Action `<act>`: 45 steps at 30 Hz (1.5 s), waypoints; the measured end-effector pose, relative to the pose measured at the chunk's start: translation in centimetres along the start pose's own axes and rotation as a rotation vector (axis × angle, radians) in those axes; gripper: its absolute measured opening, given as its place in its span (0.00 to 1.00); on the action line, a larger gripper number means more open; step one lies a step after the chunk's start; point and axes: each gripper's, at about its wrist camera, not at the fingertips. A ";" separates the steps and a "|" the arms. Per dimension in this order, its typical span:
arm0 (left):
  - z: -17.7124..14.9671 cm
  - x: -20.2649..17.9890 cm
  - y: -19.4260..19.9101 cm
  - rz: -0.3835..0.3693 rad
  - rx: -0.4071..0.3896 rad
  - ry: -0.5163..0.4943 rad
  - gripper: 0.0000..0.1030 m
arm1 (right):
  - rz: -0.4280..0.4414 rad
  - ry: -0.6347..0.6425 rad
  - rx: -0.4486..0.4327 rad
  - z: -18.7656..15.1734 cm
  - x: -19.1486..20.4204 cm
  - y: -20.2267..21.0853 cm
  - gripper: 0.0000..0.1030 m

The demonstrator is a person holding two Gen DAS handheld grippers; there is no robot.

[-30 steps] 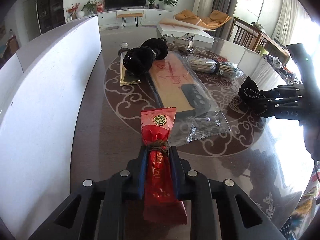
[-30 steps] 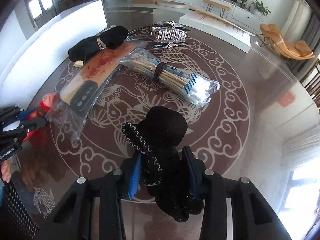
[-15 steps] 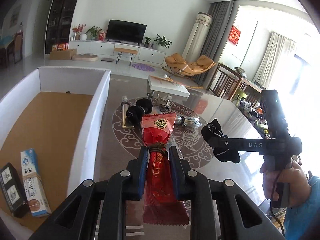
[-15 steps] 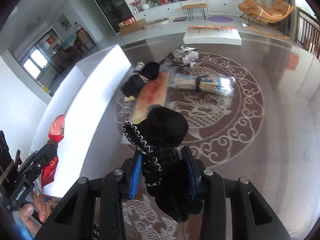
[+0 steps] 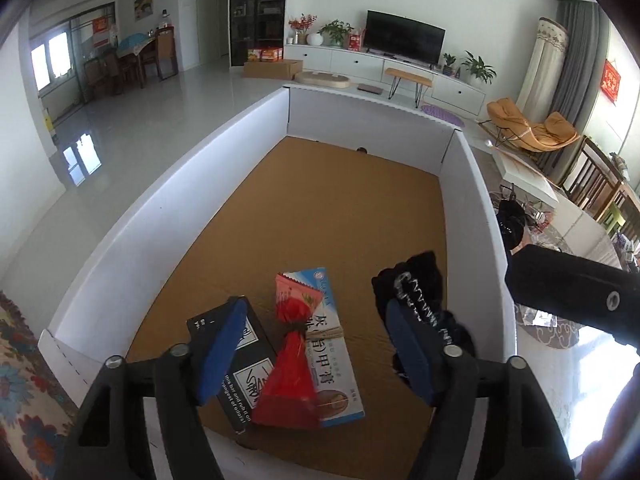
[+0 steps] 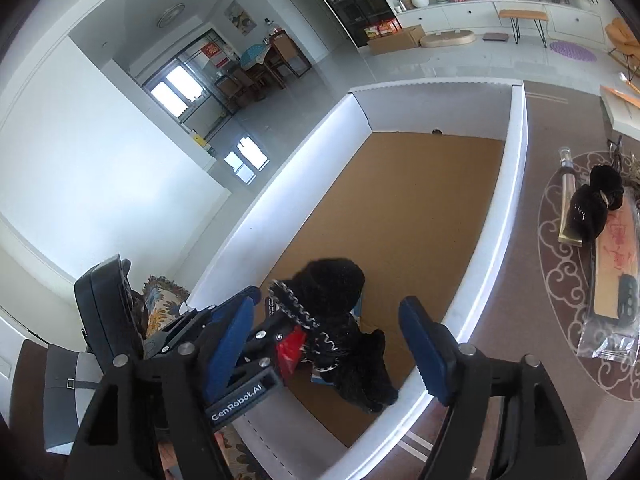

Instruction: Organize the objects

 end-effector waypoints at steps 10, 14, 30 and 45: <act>-1.4 -7.8 5.3 -0.203 -0.152 -0.111 0.86 | -0.490 0.027 -0.233 -8.0 -12.4 10.9 1.00; -3.7 -14.8 7.4 -0.390 -0.116 -0.241 1.00 | -0.654 -0.132 -0.181 -12.4 -21.0 14.3 1.00; -8.3 -27.9 -4.4 -0.283 0.048 -0.379 1.00 | -0.782 -0.170 -0.120 -15.0 -27.2 16.6 1.00; -8.5 -29.0 -5.9 -0.228 0.046 -0.409 1.00 | -0.784 -0.171 -0.127 -15.2 -27.1 16.5 1.00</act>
Point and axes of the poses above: each gripper's, at about its wrist camera, not at the fingertips, and y roughly against the way its jaws point, x to its left, z to its top, and after that the axes turned 5 degrees about z, right-handed
